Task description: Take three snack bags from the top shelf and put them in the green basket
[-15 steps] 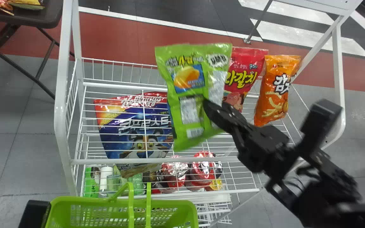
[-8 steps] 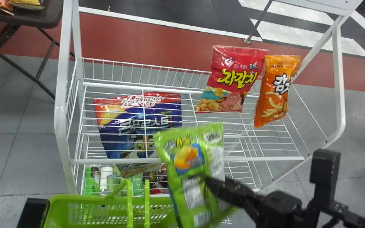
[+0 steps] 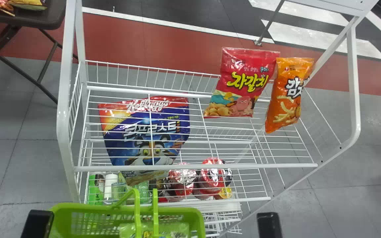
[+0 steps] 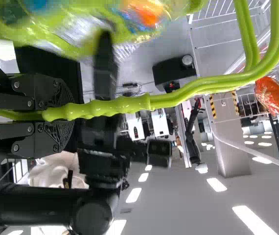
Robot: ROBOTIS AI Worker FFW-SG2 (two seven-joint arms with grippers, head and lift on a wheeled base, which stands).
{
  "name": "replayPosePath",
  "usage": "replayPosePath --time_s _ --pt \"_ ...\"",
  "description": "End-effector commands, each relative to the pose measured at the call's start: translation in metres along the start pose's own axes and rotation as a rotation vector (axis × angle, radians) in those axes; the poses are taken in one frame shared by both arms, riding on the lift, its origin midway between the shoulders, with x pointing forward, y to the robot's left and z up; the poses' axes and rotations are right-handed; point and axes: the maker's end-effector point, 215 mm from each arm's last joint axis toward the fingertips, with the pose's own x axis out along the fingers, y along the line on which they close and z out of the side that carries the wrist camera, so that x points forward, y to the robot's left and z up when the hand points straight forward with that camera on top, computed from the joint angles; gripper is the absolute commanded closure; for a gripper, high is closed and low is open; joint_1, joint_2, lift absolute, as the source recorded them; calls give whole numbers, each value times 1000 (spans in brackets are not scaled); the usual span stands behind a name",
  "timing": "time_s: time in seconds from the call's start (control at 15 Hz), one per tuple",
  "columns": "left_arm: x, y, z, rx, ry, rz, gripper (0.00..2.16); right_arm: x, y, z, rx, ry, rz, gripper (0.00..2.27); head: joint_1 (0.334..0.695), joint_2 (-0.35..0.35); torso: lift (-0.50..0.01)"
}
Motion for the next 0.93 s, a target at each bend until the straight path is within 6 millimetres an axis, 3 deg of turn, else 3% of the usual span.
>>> replayPosePath --time_s 0.0,0.13,0.2,0.27,0.33,0.4,0.47,0.6,0.87 --pt "1 0 -2 -3 -1 -2 1767 16 16 -23 33 69 46 2216 695 -350 -44" --pt "1 -1 -2 1 -9 -7 1767 33 22 -9 -49 21 62 2216 695 -350 -44" --pt "2 -2 -3 3 -7 -9 1767 41 21 16 -130 -63 61 2206 695 -350 -44" --pt "3 -3 -4 6 -5 -9 1767 46 18 33 -181 -126 53 2054 695 -350 -44" --pt "3 -3 -6 2 -3 -10 1767 50 12 36 -182 -129 33 1578 695 -350 -44" --pt "3 -4 -7 3 -4 -12 1767 54 5 36 -180 -122 19 427 695 -350 -44" --pt "1 -2 -6 6 -12 -10 1767 54 0 39 -194 -130 5 -2 695 -350 -44" --pt "0 -1 -6 4 -15 -7 1767 42 -8 48 -213 -163 -23 12 695 -350 -44" --pt "2 -3 -5 8 -15 -10 1767 -11 -5 120 -423 -422 -87 53 695 -350 -44"
